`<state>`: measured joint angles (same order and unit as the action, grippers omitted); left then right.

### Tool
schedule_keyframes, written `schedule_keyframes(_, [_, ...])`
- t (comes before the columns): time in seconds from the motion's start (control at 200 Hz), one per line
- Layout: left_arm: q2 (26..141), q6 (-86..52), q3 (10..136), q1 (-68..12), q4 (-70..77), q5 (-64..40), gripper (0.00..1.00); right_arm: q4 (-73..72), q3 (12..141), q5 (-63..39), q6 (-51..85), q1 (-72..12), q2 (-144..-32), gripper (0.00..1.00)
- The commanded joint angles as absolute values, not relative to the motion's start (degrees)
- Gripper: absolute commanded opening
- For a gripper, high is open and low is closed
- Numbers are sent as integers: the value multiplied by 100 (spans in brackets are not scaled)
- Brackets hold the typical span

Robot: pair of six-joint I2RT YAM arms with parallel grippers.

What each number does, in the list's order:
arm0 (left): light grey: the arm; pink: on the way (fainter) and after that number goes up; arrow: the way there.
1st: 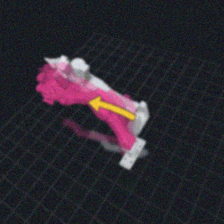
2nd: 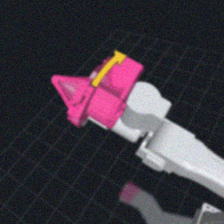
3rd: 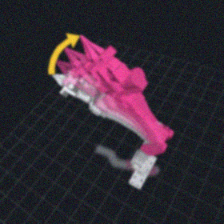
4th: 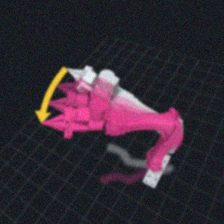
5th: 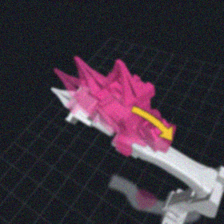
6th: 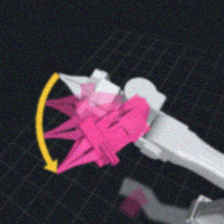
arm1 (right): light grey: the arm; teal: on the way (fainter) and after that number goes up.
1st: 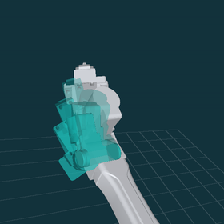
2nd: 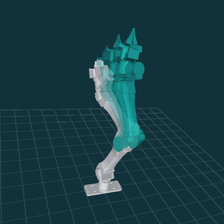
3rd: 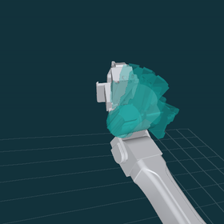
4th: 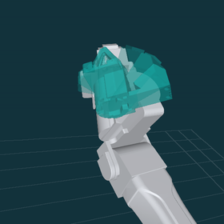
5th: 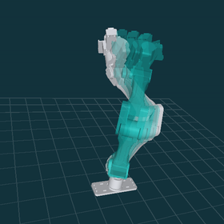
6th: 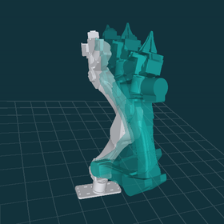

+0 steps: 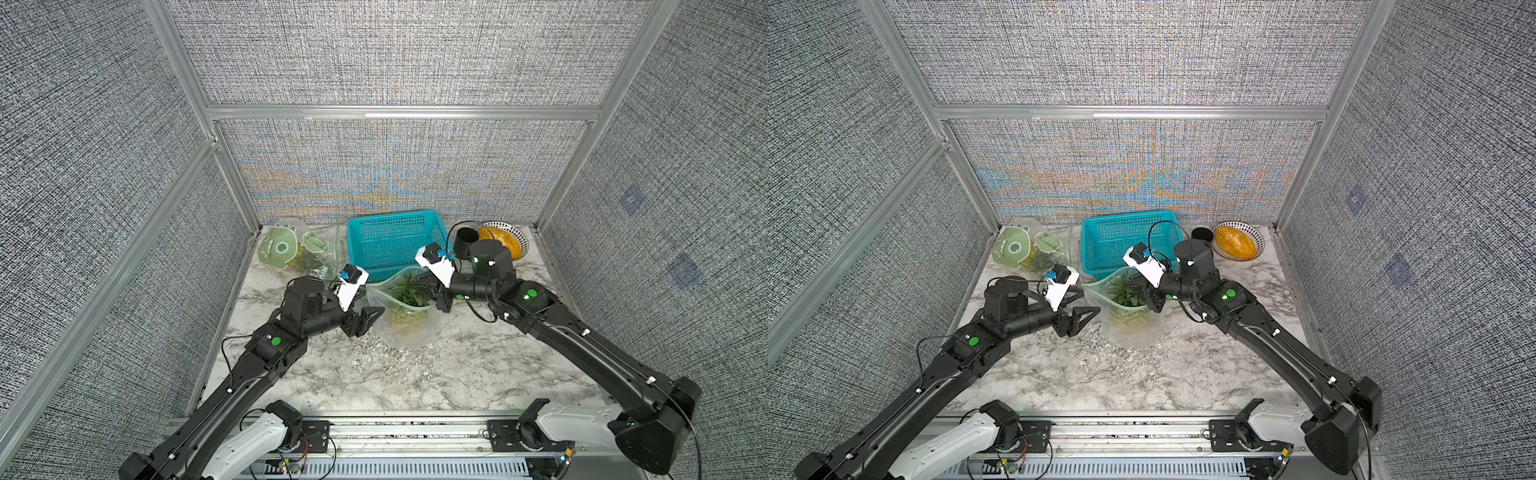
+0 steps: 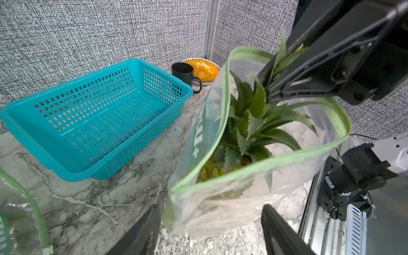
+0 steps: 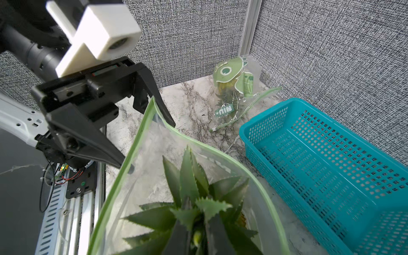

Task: Open the zip-top bag and take out the pineapple
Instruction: Pick up the pineapple from the zipper food storage bag.

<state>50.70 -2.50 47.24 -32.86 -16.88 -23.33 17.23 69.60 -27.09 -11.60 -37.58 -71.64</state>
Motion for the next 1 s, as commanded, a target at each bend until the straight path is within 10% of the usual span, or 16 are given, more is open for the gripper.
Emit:
schedule_keyframes(0.0, [4994,-474,4516,-3274,-1453,-2148,81,962,6979,-2957,-930,-3658,-7115,0])
schedule_keyframes(0.691, [6831,148,3595,-3281,244,-2594,74,948,7110,-3695,-535,-3200,-7059,0])
schedule_keyframes(0.996, [7666,262,3762,-3278,399,-2526,33,1019,7216,-3817,-451,-3111,-7050,0])
